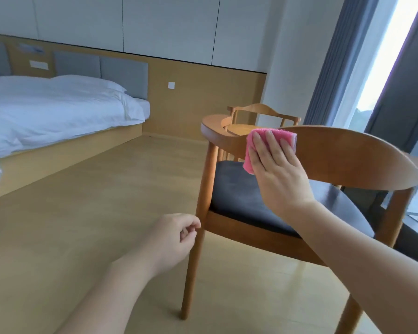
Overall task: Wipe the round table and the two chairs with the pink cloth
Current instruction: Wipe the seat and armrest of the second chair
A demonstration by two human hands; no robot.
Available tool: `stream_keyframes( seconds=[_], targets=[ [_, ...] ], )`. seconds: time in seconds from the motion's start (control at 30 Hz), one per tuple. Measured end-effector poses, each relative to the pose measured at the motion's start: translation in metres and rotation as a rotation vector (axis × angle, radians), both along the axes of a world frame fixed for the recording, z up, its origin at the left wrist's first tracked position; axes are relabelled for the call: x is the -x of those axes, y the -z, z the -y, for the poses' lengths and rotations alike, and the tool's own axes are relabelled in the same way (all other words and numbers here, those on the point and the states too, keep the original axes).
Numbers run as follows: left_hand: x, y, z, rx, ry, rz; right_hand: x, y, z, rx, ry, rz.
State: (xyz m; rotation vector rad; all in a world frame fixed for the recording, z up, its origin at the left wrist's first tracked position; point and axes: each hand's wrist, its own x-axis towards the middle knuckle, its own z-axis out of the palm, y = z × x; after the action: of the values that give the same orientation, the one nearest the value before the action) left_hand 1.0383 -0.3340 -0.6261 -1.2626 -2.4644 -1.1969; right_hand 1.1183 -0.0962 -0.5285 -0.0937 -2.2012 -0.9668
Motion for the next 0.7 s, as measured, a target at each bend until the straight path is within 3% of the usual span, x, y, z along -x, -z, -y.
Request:
stream_keyframes(
  seconds=[0.47, 0.6, 0.7],
  targets=[
    [0.048, 0.031, 0.04, -0.042, -0.051, 0.084, 0.139, 0.029, 0.04, -0.026, 0.1, 0.303],
    [0.056, 0.041, 0.038, -0.03, -0.056, 0.097, 0.154, 0.047, 0.029, 0.044, 0.054, 0.341],
    [0.06, 0.043, 0.033, -0.035, -0.063, 0.108, 0.156, 0.06, 0.024, -0.021, 0.035, 0.351]
  ],
)
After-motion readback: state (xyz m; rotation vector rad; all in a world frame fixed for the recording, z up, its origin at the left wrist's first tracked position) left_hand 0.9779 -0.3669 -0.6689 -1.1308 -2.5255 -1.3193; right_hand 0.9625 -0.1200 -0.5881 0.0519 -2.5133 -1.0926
